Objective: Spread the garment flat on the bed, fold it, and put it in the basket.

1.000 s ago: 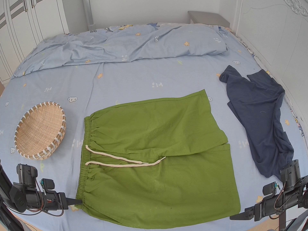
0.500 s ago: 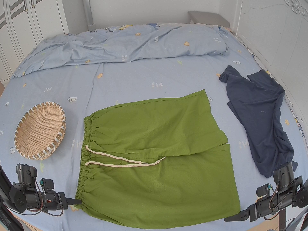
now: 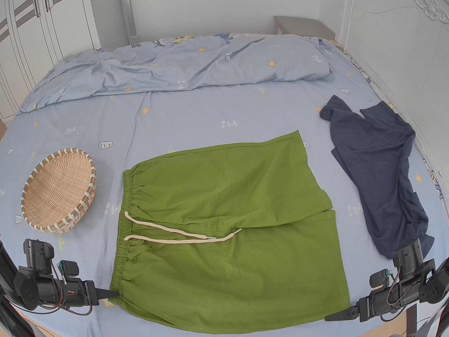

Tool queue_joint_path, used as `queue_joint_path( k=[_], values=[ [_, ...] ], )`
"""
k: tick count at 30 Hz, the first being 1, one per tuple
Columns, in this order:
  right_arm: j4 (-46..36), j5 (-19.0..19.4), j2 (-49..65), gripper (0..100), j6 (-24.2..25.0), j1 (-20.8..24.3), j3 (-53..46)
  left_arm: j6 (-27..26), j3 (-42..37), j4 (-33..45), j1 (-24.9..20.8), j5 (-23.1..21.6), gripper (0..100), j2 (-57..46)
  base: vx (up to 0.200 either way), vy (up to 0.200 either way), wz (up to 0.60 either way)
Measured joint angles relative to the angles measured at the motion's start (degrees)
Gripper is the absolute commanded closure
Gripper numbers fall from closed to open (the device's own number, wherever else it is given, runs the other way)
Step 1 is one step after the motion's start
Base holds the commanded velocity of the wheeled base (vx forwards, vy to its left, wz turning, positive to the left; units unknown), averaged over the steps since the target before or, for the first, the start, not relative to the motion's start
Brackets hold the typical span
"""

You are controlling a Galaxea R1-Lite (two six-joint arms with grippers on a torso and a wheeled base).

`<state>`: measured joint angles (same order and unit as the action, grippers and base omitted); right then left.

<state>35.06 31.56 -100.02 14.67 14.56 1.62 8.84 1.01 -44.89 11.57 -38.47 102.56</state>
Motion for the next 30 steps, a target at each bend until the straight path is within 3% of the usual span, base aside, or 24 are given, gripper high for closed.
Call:
queue_joint_path(
  k=[16,23,30],
  values=[
    [-0.09,-0.01,-1.11,100,-0.24,-1.83,-0.37,0.07,-0.02,-0.27,1.22,0.00,100,-0.05,0.000,0.000,0.00],
    [-4.11,-0.01,0.72,100,-0.50,-1.80,-0.59,-0.55,0.00,1.07,3.06,0.11,100,-0.80,0.000,0.000,0.00],
    [-8.11,-0.30,3.13,100,-0.68,-1.79,-0.61,-9.50,0.00,8.75,4.19,0.46,100,-2.15,0.000,0.000,0.00]
  ],
)
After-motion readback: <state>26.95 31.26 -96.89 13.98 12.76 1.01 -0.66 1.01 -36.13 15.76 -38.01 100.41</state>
